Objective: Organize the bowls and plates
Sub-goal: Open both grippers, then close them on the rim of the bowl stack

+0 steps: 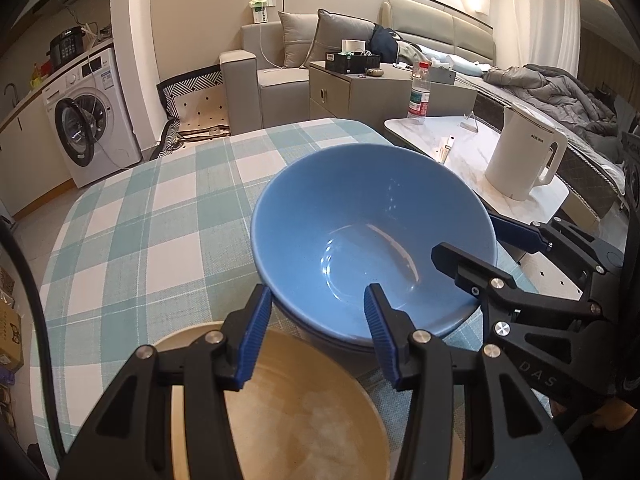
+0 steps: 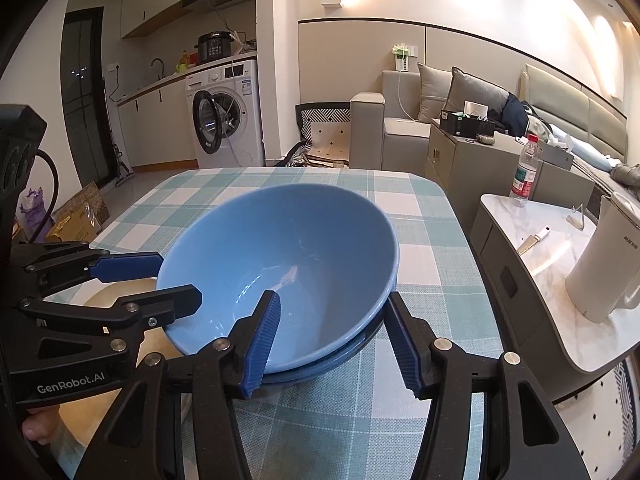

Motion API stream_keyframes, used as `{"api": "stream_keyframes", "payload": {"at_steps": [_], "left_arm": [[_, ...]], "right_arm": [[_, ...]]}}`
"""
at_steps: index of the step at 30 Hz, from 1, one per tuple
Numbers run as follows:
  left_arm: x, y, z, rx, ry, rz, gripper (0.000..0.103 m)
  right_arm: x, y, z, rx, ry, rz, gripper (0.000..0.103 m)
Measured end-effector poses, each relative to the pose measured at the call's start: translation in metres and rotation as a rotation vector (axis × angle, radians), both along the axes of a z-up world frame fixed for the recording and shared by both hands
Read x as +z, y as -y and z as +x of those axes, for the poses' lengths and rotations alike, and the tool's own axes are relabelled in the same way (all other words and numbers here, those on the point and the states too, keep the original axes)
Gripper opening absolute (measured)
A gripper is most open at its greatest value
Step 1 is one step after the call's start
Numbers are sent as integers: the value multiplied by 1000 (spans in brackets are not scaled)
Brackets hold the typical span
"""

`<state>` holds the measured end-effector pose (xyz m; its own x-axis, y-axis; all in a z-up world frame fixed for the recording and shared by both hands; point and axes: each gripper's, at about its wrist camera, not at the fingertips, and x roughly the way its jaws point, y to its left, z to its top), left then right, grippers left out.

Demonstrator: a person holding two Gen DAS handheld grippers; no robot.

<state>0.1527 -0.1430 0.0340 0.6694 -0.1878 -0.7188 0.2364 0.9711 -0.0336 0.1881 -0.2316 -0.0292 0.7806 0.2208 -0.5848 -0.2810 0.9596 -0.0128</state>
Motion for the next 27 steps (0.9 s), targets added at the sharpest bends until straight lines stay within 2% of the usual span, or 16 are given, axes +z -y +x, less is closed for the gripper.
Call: {"api": "stream_keyframes", "payload": {"at_steps": [5, 7, 10, 12, 16, 18, 22, 27], "left_arm": [[0, 0, -1, -3, -6, -3, 49], [0, 0, -1, 1, -8, -3, 50], [1, -2, 0, 15, -16, -5, 59], [2, -4, 1, 18, -18, -11, 66], [4, -5, 1, 15, -9, -6, 70], [5, -7, 1, 29, 0, 1, 77], [6, -12, 3, 24, 0, -13, 80], [10, -17, 5, 33, 22, -16, 96]], "right_arm": [[1, -2, -1, 3, 8, -6, 68], [1, 1, 0, -8, 7, 0, 77], [2, 6, 0, -24, 5, 21, 86], [4, 11, 1, -31, 2, 47, 88], [6, 15, 1, -37, 1, 66, 92], [7, 17, 1, -38, 1, 70, 93], [9, 20, 0, -36, 0, 85, 98], [12, 23, -1, -30, -1, 106, 101]]}}
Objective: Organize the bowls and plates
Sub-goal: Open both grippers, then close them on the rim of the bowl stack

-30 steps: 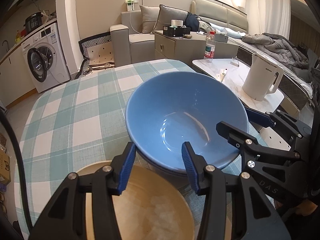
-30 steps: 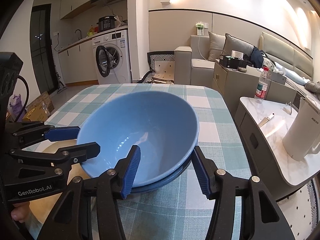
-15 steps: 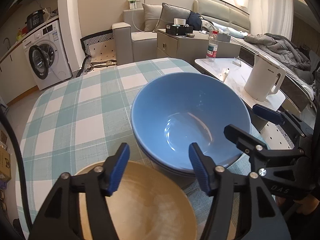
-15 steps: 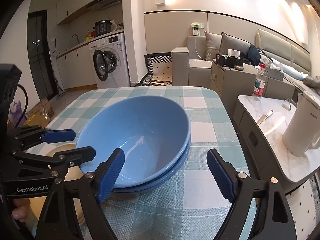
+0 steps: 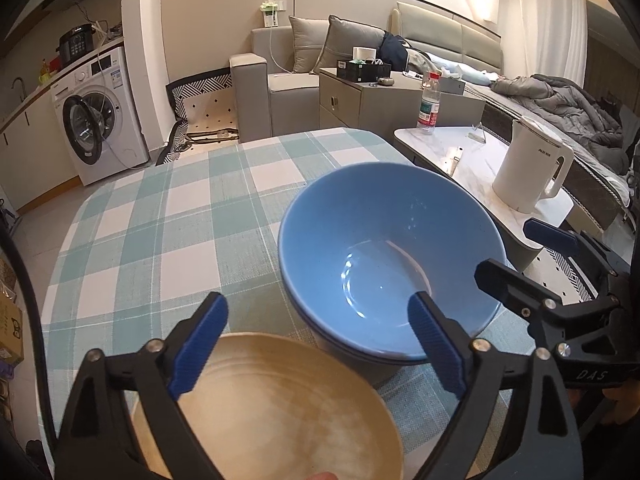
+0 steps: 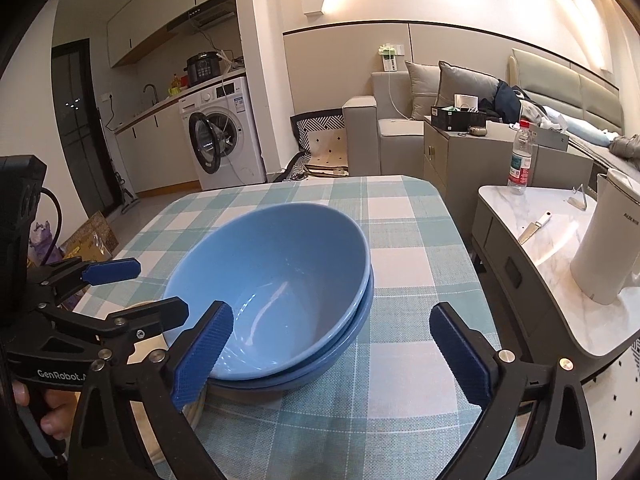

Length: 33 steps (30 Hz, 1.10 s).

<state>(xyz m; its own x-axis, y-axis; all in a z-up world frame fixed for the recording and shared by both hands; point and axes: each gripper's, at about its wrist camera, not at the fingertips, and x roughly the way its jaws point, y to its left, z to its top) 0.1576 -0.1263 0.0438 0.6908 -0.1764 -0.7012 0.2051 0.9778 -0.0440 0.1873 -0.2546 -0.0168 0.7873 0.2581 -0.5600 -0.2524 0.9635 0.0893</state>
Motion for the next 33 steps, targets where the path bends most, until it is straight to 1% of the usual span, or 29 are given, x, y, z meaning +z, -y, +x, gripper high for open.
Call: {"api": "stream_keyframes", "payload": {"at_steps": [4, 8, 15, 20, 33], "left_arm": [[3, -4, 2, -4, 13, -7, 103], [4, -9, 6, 5, 24, -5, 103], [2, -20, 17, 27, 12, -28, 103], [-3, -27, 24, 40, -3, -43, 103], [-18, -30, 33, 55, -39, -38, 103]], "right_arm": [[4, 2, 4, -8, 0, -8, 101], [9, 4, 10, -10, -1, -11, 101], [10, 11, 25, -31, -25, 4, 101], [1, 17, 35, -27, -71, 74, 101], [-26, 33, 49, -107, -151, 91, 101]]}}
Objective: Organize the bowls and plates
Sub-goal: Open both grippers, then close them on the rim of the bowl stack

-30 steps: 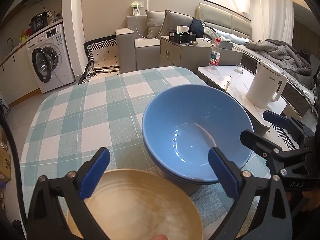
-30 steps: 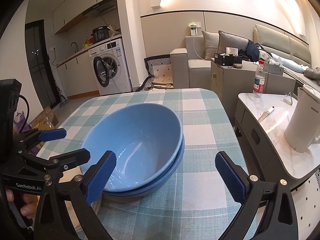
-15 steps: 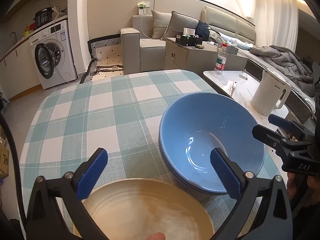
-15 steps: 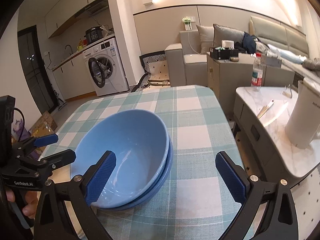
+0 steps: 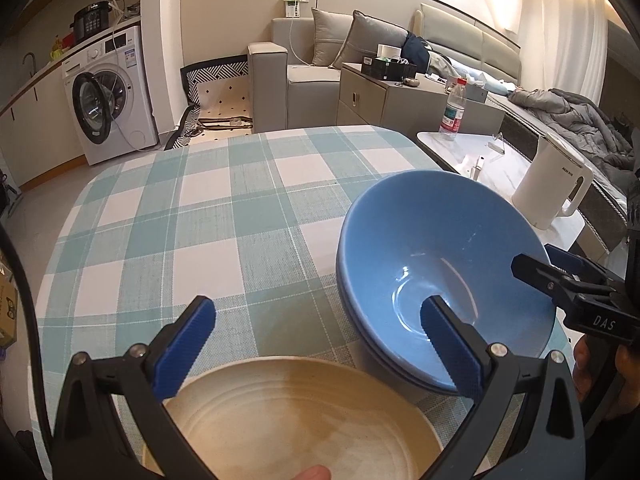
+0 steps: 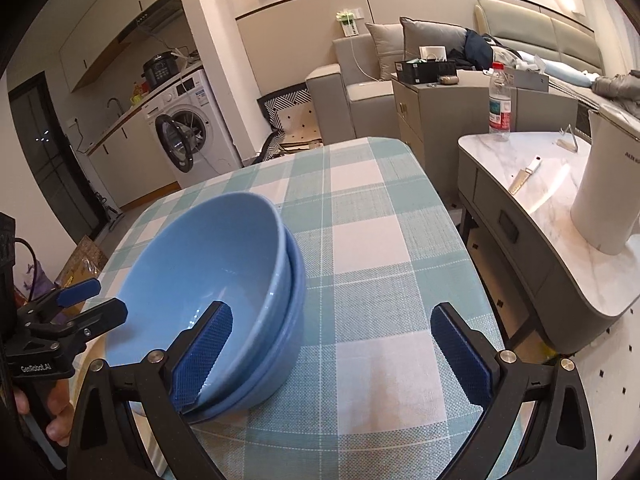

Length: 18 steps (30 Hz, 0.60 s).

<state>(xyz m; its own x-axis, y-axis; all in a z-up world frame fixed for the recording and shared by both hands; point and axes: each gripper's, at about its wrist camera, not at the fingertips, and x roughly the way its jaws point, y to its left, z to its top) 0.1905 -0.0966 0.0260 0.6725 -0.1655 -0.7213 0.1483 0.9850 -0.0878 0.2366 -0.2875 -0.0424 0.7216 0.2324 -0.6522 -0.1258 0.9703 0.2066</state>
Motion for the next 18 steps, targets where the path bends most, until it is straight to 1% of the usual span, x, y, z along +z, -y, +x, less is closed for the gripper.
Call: {"api": "stream_keyframes", "payload": {"at_steps": [5, 14, 17, 18], "left_arm": [[-2, 0, 1, 1, -5, 3, 103], [-4, -1, 1, -1, -9, 0, 103], [-6, -1, 1, -2, -10, 1, 103], [-6, -1, 1, -3, -11, 1, 103]], "right_arm": [[-7, 3, 5, -2, -17, 18, 101], [-7, 0, 5, 10, -15, 25, 101], [-7, -2, 4, 28, -13, 35, 96], [-8, -3, 4, 35, -15, 37, 92]]}}
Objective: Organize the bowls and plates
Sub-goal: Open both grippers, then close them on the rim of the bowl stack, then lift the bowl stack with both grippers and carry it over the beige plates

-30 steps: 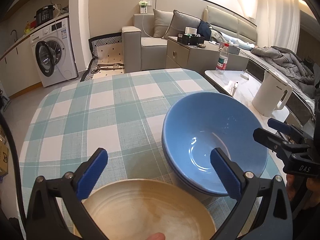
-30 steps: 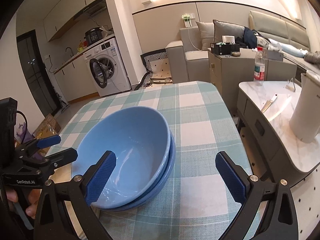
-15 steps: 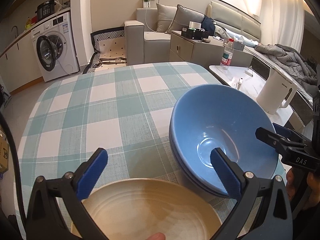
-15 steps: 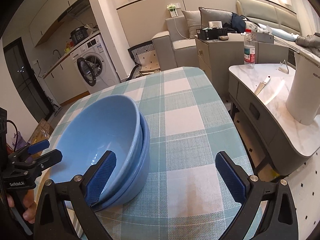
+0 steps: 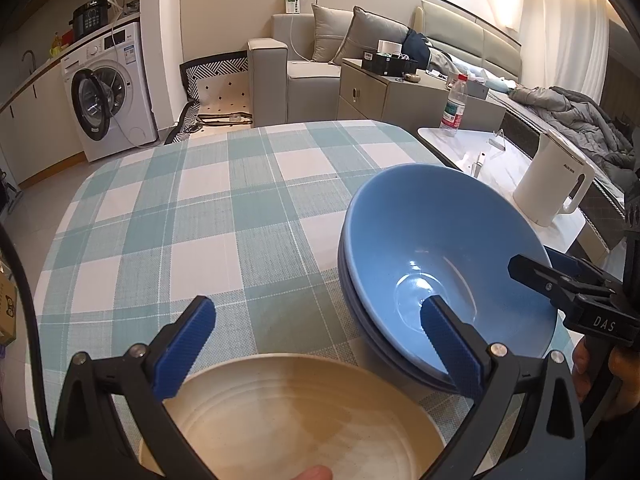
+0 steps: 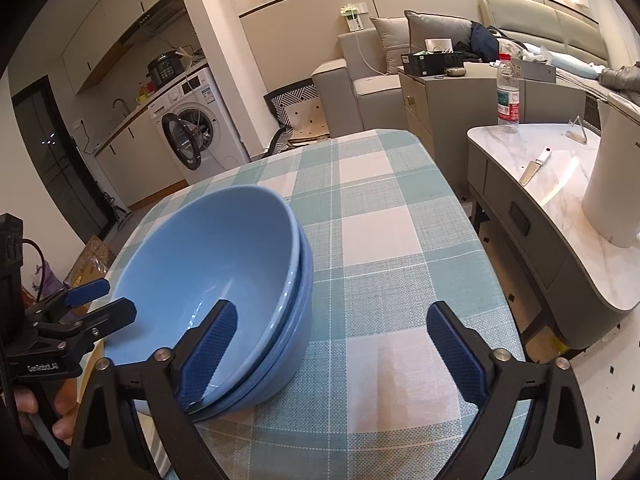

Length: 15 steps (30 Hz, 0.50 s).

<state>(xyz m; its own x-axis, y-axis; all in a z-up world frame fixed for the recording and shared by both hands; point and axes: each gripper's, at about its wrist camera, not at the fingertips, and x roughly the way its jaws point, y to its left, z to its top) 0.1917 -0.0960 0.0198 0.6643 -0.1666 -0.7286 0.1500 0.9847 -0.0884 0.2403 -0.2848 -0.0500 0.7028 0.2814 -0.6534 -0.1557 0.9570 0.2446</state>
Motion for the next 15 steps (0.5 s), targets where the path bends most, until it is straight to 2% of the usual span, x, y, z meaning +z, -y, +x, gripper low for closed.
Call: {"api": "stream_keyframes", "payload": {"at_steps": [5, 9, 10, 15], "left_arm": [[-4, 3, 1, -24, -15, -13, 101], [-7, 7, 3, -51, -42, -43, 81], [-6, 8, 3, -57, -45, -53, 79], [-4, 16, 0, -96, -52, -75, 58]], "right_arm": [[-2, -5, 0, 31, -10, 20, 80], [-4, -10, 0, 61, -21, 40, 69], [-4, -12, 0, 71, -22, 48, 66], [-4, -17, -1, 94, -25, 58, 58]]}}
